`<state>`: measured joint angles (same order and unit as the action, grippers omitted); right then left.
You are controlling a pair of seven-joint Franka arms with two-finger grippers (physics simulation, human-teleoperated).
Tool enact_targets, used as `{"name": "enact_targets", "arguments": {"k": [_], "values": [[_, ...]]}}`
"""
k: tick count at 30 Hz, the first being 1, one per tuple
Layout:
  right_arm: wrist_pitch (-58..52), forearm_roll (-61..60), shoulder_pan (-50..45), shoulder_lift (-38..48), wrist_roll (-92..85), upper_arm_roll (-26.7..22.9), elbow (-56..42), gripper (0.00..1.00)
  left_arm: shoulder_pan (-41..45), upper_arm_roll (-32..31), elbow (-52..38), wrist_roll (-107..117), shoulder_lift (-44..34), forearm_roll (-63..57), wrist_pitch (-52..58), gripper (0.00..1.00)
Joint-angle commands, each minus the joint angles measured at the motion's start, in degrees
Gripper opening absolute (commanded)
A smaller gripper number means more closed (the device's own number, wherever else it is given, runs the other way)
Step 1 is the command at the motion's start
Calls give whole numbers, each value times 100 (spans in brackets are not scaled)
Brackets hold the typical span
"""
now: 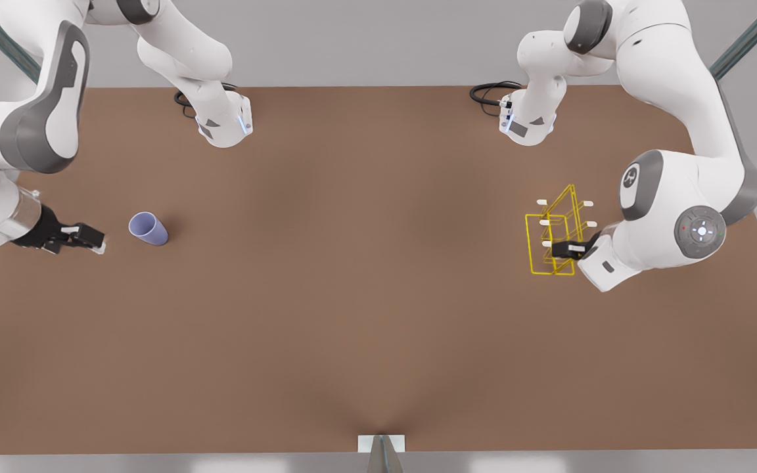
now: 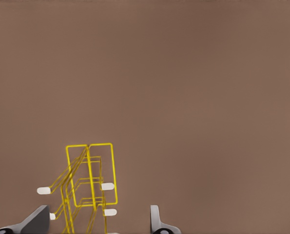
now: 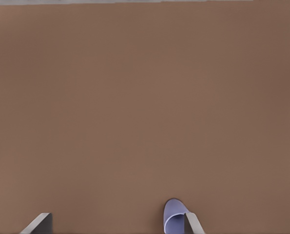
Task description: Place the cup on the cup holder
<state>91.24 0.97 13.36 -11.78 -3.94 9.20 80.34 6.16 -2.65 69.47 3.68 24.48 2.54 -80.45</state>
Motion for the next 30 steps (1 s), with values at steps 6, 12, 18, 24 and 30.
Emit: {"name": "enact_targets", "arguments": {"k": [6, 12, 18, 24, 30], "values": [[-132, -71, -17, -140, 86, 21, -80, 100, -9, -16, 93, 819, -49, 133, 161, 100], [-281, -440, -53, 1328, 104, 645, 2170, 100, 8, -16, 110, 775, -31, 142, 161, 100], [825, -291, 264, 563, 122, 627, 2082, 100, 26, -51, 128, 757, -31, 142, 205, 100], [2056, -71, 554, 1012, 543, 654, 3322, 100, 26, -60, 137, 749, -31, 142, 302, 100], [2030, -53, 483, 800, 816, 697, 3278, 100, 26, -121, 207, 722, -40, 124, 328, 100]]}}
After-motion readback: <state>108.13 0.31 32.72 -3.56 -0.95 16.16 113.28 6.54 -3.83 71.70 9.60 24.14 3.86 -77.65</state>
